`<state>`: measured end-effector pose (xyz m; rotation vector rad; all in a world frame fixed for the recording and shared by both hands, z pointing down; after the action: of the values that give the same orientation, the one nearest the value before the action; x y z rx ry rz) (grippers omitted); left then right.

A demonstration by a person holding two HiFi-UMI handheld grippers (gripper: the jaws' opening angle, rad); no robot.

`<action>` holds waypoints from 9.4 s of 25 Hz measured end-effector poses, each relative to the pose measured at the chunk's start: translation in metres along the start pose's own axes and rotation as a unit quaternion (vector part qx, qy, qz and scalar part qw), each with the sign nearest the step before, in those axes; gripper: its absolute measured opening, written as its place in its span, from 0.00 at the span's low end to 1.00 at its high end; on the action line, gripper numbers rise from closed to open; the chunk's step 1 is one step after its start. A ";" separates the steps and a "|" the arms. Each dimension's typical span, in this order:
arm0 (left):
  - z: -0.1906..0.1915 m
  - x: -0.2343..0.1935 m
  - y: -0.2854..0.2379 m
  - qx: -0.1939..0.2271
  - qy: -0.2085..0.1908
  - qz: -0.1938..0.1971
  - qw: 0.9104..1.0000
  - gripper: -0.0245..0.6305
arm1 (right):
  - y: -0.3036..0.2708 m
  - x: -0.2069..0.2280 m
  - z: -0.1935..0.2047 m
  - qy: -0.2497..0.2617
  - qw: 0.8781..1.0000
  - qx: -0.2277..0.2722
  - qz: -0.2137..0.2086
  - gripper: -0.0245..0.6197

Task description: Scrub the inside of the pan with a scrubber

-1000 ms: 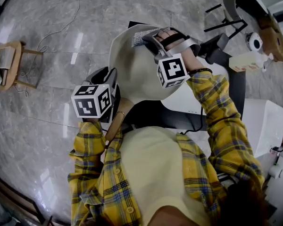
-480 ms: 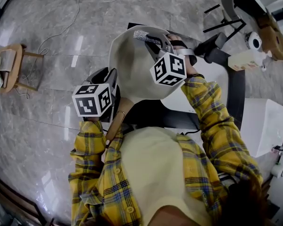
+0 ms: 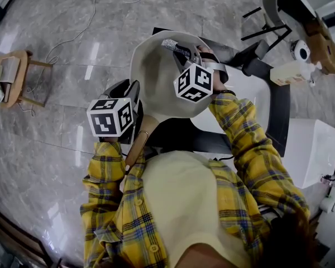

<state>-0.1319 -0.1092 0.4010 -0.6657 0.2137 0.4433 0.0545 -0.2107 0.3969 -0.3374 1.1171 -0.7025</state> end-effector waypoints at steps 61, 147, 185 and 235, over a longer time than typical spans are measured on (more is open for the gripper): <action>0.000 0.000 -0.001 0.004 0.005 0.001 1.000 0.20 | 0.036 -0.075 -0.041 -0.009 0.956 -0.004 -0.294 0.16; 0.000 -0.001 -0.001 0.006 0.008 0.004 1.000 0.20 | 0.030 -0.040 -0.007 -0.269 0.939 -0.060 -0.208 0.16; -0.002 0.000 -0.001 0.004 -0.026 0.000 1.000 0.21 | 0.076 -0.039 -0.035 -0.307 0.901 0.049 -0.304 0.16; -0.030 0.041 0.090 0.132 -0.096 -0.034 0.986 0.21 | 0.161 -0.004 0.013 -0.492 0.846 0.162 -0.128 0.16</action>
<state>-0.1391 -0.0517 0.3152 -0.3654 0.0646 0.4021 0.1201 -0.0904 0.3119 -0.4804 -0.0381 -0.7909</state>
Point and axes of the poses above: the fingertips, and each gripper's own axes: y backward along the fingers, x to its right, z out of its underside, the point moved 8 cm from there along y, backward along the fingers, and after that the axes turned 1 degree about -y, right-handed, at the moved point
